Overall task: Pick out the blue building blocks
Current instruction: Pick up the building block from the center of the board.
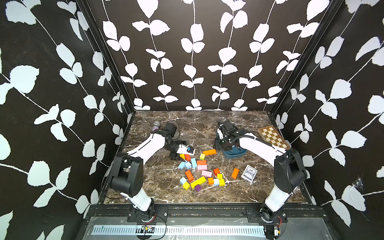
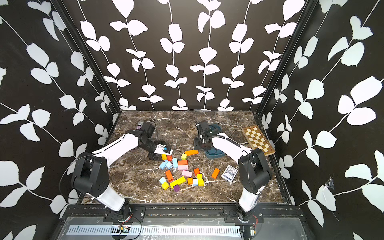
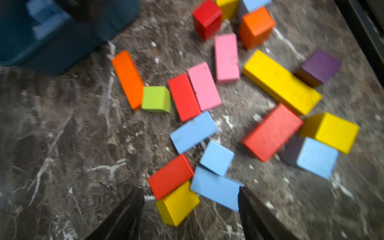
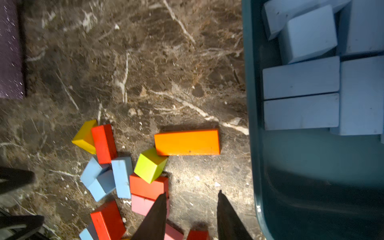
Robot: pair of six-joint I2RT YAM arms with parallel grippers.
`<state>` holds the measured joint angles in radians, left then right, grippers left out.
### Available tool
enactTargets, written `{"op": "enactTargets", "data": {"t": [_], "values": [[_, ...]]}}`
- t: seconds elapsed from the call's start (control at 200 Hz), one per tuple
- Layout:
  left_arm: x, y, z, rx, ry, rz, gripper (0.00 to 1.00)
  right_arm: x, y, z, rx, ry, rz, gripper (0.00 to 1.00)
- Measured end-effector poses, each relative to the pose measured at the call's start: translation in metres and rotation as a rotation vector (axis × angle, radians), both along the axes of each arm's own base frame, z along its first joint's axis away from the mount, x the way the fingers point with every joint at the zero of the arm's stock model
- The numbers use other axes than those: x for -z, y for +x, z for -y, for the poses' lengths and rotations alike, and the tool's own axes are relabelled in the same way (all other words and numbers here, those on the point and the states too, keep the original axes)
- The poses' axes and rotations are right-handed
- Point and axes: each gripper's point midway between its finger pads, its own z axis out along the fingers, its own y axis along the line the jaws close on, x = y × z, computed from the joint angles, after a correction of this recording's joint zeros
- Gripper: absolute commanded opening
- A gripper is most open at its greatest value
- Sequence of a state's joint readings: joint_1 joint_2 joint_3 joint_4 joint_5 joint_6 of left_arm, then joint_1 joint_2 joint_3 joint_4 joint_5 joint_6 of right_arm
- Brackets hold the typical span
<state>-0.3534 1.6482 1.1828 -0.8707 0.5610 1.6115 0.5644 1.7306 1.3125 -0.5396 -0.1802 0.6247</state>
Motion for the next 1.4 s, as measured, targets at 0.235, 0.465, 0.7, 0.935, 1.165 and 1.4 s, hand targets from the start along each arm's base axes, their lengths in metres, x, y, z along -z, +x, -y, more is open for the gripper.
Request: {"op": "enactTargets", "data": {"t": [0.235,0.465,0.7,0.935,1.165,1.4], "values": [[0.04,-0.023,-0.022,0.197,0.134,-0.092,0.74,-0.013,0.004,-0.016,0.028,0.07,0.057,0.39],[0.049,-0.012,-0.021,0.274,0.16,-0.06,0.75,-0.008,-0.009,-0.032,0.006,0.07,0.06,0.39],[0.06,-0.008,-0.019,0.305,0.184,-0.058,0.74,-0.007,-0.015,-0.044,-0.001,0.073,0.078,0.39],[0.064,-0.001,-0.017,0.294,0.196,-0.037,0.74,-0.001,-0.018,-0.043,0.004,0.066,0.074,0.39],[0.067,-0.002,-0.017,0.291,0.198,-0.036,0.73,-0.003,-0.015,-0.044,0.013,0.073,0.083,0.39],[0.071,-0.001,-0.017,0.288,0.203,-0.035,0.71,-0.004,-0.015,-0.045,0.016,0.078,0.086,0.39]]}}
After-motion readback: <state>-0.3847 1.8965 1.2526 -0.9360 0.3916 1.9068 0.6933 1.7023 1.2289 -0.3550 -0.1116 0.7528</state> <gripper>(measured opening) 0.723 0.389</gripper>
